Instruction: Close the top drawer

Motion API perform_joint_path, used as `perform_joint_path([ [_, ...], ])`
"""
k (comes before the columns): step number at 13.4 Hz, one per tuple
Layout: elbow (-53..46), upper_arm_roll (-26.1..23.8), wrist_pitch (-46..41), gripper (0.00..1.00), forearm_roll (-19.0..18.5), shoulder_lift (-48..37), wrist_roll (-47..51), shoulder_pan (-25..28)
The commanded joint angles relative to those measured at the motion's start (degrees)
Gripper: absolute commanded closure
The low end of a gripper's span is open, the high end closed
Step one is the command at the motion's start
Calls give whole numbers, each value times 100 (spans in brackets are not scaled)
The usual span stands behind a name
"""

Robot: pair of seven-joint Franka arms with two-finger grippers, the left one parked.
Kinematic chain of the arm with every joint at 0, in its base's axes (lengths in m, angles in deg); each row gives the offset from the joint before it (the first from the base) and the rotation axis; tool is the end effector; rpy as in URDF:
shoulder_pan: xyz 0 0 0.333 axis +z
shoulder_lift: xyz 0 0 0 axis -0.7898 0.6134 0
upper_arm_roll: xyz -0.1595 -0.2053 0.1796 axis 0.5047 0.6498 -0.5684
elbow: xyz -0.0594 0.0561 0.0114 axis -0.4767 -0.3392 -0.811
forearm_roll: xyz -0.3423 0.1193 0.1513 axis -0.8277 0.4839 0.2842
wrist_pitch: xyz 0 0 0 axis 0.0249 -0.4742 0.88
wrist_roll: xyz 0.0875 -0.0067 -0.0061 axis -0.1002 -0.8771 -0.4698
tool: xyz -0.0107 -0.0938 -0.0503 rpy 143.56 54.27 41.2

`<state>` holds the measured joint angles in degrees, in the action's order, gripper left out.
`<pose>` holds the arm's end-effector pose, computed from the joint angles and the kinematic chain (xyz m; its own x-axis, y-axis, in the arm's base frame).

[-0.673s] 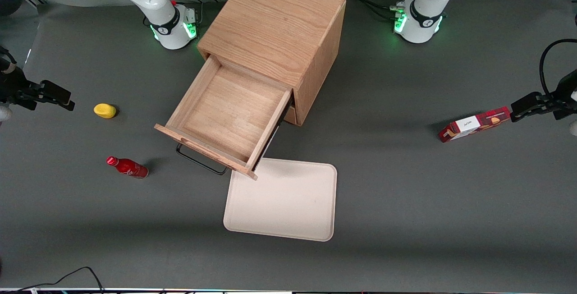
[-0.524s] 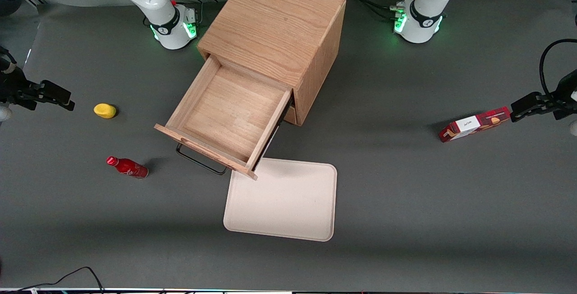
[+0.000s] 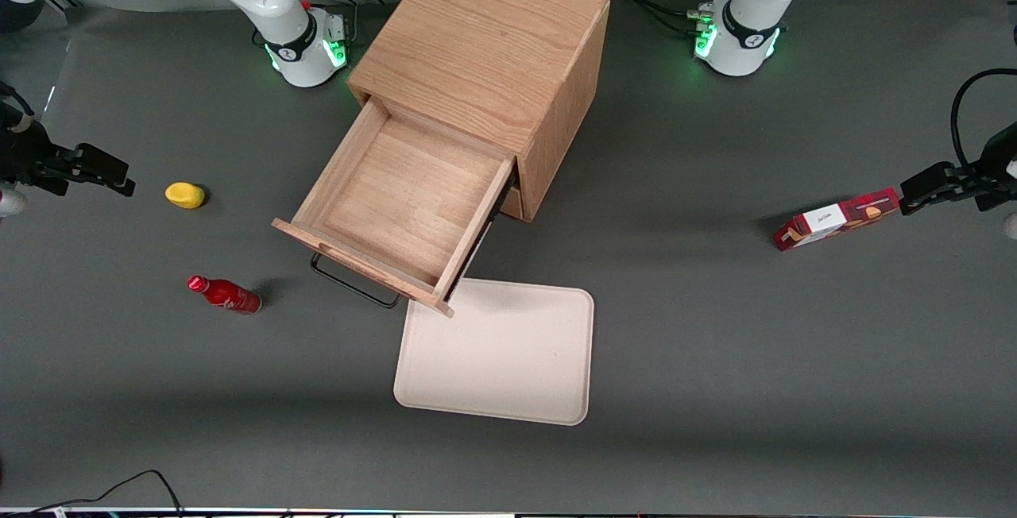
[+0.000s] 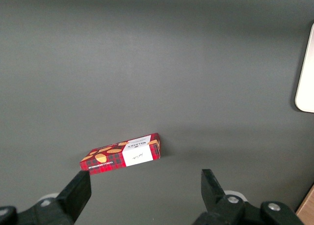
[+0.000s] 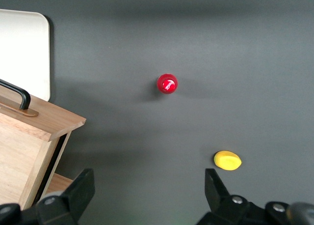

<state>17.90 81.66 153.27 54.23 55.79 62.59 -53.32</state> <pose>0.5575 -0.0268 0.6019 0.9986 -0.0472 -0.0233 -0.0466 -0.9986 0.0245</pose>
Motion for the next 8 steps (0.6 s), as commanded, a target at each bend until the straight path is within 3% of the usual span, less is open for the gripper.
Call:
perform_joint_path([
  [1,-419,40,48,0,-2,395,-111,45],
  [8,-2159,-126,-14,0,-283,1906,-330,317],
])
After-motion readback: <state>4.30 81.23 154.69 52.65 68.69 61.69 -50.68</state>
